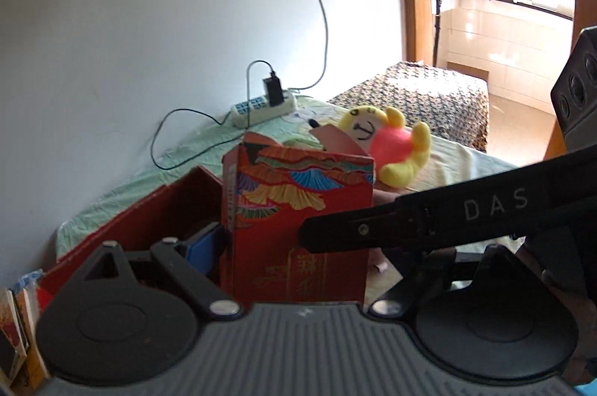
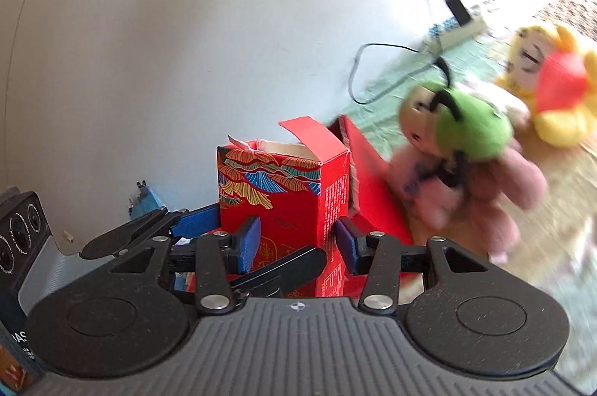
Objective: Organize objects
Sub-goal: 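Lift the gift box with the right gripper and carry it over the box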
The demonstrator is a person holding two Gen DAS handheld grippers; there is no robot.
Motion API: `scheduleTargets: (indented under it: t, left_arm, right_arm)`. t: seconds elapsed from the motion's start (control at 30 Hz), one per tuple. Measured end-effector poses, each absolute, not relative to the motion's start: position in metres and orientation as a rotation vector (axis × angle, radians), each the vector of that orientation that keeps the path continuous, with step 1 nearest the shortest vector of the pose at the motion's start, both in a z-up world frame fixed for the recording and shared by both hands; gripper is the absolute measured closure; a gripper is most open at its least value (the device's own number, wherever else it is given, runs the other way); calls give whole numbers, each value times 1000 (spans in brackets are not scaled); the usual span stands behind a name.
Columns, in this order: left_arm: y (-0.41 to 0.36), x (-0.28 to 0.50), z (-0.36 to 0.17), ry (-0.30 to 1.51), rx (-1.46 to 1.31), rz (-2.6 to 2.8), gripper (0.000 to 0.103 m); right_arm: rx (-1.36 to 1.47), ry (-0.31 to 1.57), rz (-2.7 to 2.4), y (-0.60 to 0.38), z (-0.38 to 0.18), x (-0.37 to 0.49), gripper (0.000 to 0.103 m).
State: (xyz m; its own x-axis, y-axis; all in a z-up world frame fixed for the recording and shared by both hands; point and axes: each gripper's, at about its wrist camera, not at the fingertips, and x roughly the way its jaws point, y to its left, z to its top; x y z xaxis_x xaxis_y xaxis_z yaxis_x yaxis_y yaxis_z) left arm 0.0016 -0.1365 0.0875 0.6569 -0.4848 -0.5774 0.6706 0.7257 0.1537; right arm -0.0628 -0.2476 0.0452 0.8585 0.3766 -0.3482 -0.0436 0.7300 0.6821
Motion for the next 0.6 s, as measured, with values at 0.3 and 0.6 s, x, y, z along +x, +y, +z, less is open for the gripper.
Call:
scheduleTargets:
  t: [0.3, 0.6]
  left_arm:
    - [-73, 56, 103, 545, 273, -448, 13]
    - [-23, 107, 66, 664, 206, -279, 13]
  right_arm:
    - [746, 574, 433, -209, 52, 32, 55]
    - [694, 733, 513, -162, 28, 117, 56]
